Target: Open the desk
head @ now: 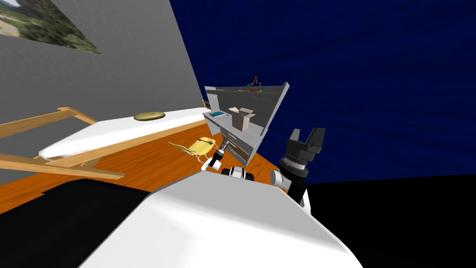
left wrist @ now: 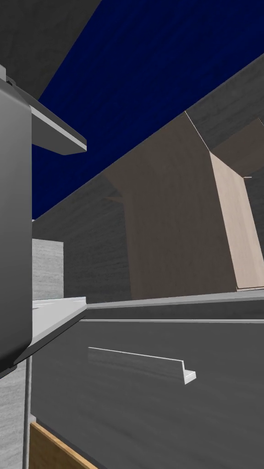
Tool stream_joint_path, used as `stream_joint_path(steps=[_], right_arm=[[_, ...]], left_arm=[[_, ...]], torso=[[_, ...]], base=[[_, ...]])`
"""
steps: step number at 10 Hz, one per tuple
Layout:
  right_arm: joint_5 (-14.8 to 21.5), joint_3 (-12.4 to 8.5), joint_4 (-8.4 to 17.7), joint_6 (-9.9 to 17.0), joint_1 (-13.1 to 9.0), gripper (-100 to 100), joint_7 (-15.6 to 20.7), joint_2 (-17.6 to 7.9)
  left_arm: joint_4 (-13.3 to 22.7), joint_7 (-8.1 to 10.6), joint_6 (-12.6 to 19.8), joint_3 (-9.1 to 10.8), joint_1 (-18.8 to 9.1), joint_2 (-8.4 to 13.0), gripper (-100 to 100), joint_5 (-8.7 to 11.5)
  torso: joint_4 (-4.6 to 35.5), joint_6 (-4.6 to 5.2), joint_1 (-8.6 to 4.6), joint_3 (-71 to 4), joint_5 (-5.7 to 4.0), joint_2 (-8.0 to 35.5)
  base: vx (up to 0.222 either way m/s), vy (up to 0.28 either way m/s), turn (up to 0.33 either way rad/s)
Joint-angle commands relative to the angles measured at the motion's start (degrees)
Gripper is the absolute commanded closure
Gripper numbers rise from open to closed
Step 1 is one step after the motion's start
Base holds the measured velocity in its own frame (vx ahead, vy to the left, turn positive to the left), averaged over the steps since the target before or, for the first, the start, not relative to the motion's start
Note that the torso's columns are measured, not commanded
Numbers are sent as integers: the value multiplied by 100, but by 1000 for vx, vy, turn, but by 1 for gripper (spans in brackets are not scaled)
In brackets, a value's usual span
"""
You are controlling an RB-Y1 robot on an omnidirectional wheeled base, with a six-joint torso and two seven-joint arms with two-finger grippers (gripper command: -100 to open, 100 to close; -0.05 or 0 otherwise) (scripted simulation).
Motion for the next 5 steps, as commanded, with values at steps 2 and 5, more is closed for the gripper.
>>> stream_joint_path(steps=[2, 5], right_arm=[[0, 0, 0, 0, 1, 0, 0, 0], [0, 0, 0, 0, 0, 0, 0, 0]], left_arm=[[534, -82, 84, -160, -235, 69, -100, -121], [1058, -186, 165, -343, -470, 127, -100, -261]], torso=[[0, -4, -9, 2, -2, 7], [1, -1, -5, 3, -1, 5]], base=[[78, 55, -58], [97, 71, -126]])
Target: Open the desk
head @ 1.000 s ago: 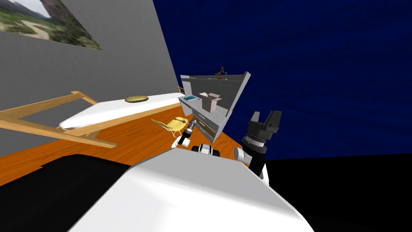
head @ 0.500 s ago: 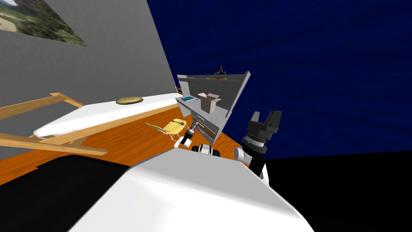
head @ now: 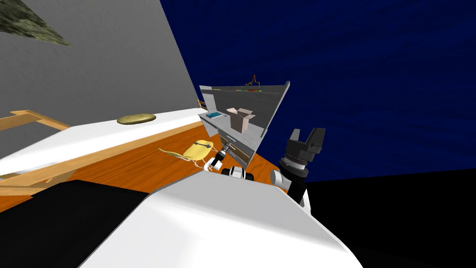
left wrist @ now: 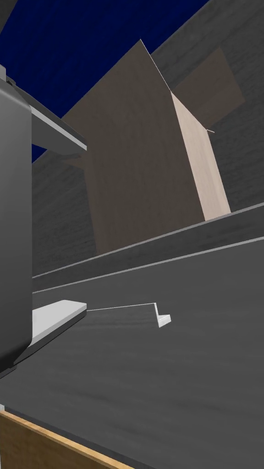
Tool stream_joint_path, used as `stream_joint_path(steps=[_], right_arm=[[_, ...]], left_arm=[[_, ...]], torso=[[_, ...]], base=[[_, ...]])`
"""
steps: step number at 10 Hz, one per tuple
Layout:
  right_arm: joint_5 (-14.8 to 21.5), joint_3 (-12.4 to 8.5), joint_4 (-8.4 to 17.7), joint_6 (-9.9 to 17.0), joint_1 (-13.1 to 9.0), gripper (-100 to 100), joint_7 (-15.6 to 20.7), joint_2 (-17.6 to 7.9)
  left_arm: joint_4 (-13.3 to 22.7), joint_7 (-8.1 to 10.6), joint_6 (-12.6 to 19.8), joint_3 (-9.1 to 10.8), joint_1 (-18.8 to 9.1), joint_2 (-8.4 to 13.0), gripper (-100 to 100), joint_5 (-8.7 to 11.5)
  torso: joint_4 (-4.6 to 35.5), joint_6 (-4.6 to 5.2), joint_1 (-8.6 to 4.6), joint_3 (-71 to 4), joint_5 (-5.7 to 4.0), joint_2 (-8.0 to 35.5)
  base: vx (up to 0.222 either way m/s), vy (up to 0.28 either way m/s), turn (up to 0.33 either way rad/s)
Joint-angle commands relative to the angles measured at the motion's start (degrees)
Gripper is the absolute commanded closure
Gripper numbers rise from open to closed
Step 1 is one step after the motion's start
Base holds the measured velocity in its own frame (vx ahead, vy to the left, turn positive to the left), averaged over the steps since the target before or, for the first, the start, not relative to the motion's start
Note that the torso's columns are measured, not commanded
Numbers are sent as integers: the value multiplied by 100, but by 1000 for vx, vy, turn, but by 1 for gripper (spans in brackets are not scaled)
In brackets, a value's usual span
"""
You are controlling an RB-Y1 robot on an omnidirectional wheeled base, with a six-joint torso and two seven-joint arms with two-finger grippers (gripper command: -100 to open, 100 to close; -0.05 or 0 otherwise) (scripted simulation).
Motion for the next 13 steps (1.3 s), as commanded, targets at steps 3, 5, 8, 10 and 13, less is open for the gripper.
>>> stream_joint_path(steps=[3, 5, 8, 10, 13], right_arm=[[0, 0, 0, 0, 0, 0, 0, 0], [0, 0, 0, 0, 0, 0, 0, 0], [0, 0, 0, 0, 0, 0, 0, 0], [0, 0, 0, 0, 0, 0, 0, 1], [0, 1, 1, 1, -3, 0, 0, 1]], left_arm=[[616, -128, 96, -207, -261, 62, -100, -161], [877, -179, 134, -297, -375, 113, -100, -230], [1265, -255, 190, -433, -547, 247, -100, -333], [1499, -295, 64, -159, -754, 330, -100, -131], [1982, -350, -56, 90, -969, 439, -100, 52]], torso=[[4, 1, -13, 9, -3, 14], [-1, 1, 0, -2, 0, -4], [0, 1, -3, 1, 0, 2], [4, 0, -17, 8, -4, 15], [10, 4, -5, 15, -2, 23]], base=[[61, 45, -74], [79, 62, -95], [72, 67, -100], [-17, 26, -190], [-107, 15, -290]])
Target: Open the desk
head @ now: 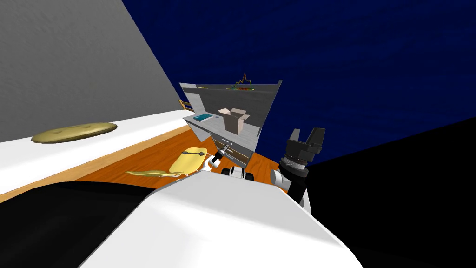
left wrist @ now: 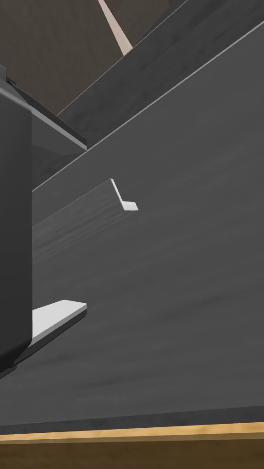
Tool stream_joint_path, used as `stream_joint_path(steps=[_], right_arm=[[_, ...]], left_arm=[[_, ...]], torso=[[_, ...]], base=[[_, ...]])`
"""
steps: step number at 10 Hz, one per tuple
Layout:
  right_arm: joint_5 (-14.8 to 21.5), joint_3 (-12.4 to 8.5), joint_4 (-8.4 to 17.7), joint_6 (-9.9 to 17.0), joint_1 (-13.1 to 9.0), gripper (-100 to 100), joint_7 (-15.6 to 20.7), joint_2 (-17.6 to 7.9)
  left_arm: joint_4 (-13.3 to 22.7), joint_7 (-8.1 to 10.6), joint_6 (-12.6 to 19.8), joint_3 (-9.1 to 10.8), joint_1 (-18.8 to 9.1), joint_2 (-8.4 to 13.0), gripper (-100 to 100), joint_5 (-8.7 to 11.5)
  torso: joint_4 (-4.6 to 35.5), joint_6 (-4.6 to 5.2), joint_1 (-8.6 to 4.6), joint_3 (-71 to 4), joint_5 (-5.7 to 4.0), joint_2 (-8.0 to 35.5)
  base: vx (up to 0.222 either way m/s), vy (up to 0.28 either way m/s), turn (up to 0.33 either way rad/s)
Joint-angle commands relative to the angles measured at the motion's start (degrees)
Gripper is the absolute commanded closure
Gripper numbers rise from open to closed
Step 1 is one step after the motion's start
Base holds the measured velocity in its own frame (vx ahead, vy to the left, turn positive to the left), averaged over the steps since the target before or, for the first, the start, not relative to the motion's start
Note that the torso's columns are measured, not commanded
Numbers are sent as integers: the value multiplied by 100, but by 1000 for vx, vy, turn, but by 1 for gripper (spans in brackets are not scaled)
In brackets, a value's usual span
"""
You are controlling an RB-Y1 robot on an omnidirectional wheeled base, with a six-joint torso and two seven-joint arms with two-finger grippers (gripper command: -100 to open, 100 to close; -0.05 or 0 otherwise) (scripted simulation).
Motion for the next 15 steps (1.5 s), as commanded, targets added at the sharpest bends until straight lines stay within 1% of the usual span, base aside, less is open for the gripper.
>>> stream_joint_path(steps=[1, 2, 4, 5, 6, 8, 9, 10, 11, 12, 13, 14, 15], right_arm=[[0, -1, 0, 0, 1, 0, 0, 0], [0, 0, 0, 0, 0, 0, 0, 0], [0, -1, -1, -1, 3, 0, 0, 0], [0, -1, -1, -1, 4, 0, 0, 0], [0, 0, -1, 0, 1, 0, 0, 0], [0, -1, -1, 0, 3, 0, 0, 0], [0, -1, -1, -1, 3, 0, 0, 0], [0, -1, -1, 0, 1, 0, 0, 0], [0, -1, -1, 0, 2, 0, 0, 0], [0, -1, -1, 0, 3, 0, 0, 0], [0, 0, 0, 0, 1, 0, 0, 0], [0, -1, -1, 0, 2, 0, 0, 0], [0, -2, -1, -1, 3, 0, 0, 0]], left_arm=[[520, -119, -243, 382, -265, 128, -100, 265], [566, -119, -243, 382, -265, 128, -100, 265], [794, -119, -243, 382, -265, 128, -100, 265], [925, -173, -363, 631, -480, 237, -100, 448], [1004, -173, -363, 631, -480, 237, -100, 448], [1219, -173, -363, 631, -480, 237, -100, 448], [1385, -227, -483, 880, -695, 347, -100, 631], [1426, -227, -483, 880, -695, 347, -100, 631], [1584, -227, -483, 880, -695, 347, -100, 631], [1847, -282, -604, 1128, -911, 456, -100, 814], [2069, -282, -604, 1128, -911, 456, -100, 814], [2069, -282, -604, 1128, -911, 456, -100, 814], [2231, -336, -724, 1377, -1126, 566, -100, 997]], torso=[[-7, -5, 2, -13, 1, -23], [-9, 0, 0, -17, 0, -25], [-15, -9, 6, -26, 2, -42], [-17, -5, 5, -29, 2, -47], [-9, 5, -1, -15, 1, -20], [-9, -7, 4, -12, 2, -22], [-13, -4, 2, -21, 2, -35], [-8, 4, -3, -12, 0, -16], [-6, -4, -1, -6, 0, -11], [-10, -7, 4, -14, 1, -25], [-7, 2, -2, -10, 0, -14], [-7, -5, 0, -9, 1, -15], [-11, -8, 7, -18, 2, -30]], base=[[-117, -3, -371], [-107, 0, -286], [-27, 1, 26], [-65, 0, -348], [-86, 6, -259], [-27, -3, -3], [-72, -9, -331], [-86, -7, -276], [-42, -4, -37], [-87, -18, -366], [-84, -14, -275], [-39, -3, 13], [-76, -17, -270]])
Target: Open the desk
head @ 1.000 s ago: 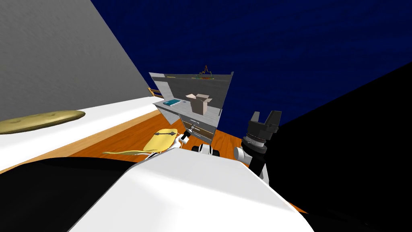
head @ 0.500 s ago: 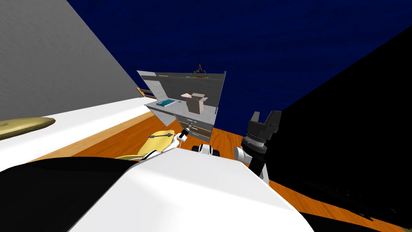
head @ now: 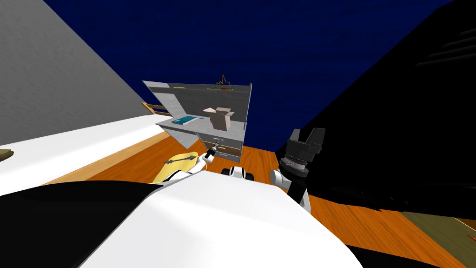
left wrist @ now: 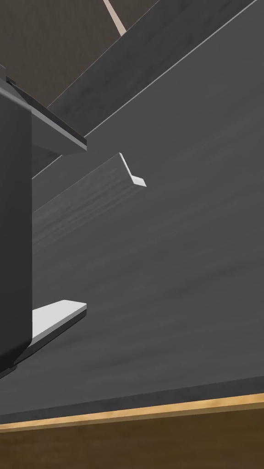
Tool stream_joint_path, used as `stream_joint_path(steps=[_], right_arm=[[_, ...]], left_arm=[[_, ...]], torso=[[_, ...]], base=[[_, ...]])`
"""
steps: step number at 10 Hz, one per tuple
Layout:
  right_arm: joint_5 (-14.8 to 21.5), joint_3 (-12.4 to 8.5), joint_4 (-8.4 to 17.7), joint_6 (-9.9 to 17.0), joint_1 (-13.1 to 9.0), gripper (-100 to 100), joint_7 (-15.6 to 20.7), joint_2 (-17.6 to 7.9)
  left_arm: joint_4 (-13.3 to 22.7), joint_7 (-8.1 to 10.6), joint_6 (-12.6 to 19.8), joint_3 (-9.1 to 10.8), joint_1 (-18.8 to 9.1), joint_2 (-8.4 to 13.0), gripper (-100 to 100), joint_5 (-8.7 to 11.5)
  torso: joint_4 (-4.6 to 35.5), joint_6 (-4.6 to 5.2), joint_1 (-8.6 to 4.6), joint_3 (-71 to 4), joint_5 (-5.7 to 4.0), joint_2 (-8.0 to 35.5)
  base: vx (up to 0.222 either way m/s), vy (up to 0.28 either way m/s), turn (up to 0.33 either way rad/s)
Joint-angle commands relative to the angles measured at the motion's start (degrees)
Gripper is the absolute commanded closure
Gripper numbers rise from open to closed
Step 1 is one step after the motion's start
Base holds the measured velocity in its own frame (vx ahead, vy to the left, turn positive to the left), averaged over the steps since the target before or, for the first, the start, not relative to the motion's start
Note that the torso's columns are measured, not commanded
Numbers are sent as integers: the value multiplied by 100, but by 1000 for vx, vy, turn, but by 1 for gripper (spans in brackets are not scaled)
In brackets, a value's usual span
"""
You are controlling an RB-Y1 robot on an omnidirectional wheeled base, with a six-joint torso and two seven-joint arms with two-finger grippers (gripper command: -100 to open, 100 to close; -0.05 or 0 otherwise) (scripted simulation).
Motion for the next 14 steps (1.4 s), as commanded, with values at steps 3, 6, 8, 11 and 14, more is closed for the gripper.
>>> stream_joint_path(steps=[3, 6, 8, 11, 14], right_arm=[[0, 0, 0, 0, 0, 0, 0, 0], [0, 0, 0, 0, -1, 0, 0, 0], [0, -1, 0, 0, 1, 0, 0, 0], [0, 0, 0, 0, 1, 0, 0, 0], [0, 0, 0, 0, 0, 0, 0, 0]], left_arm=[[746, -118, -282, 510, -479, 216, -100, 373], [859, -172, -344, 759, -608, 326, -100, 556], [1096, -172, -402, 759, -695, 326, -100, 556], [1623, -226, -522, 1008, -910, 435, -100, 739], [1693, -217, -439, 1005, -834, 438, -100, 737]], torso=[[3, 1, -4, 2, -2, 3], [37, 26, -34, 17, -24, 30], [59, 28, -63, 20, -50, 34], [22, 11, -21, 10, -17, 17], [30, 21, -46, 17, -26, 30]], base=[[-72, -13, -246], [-111, -29, -261], [-14, -2, 8], [-9, -14, -102], [-50, -10, -111]])
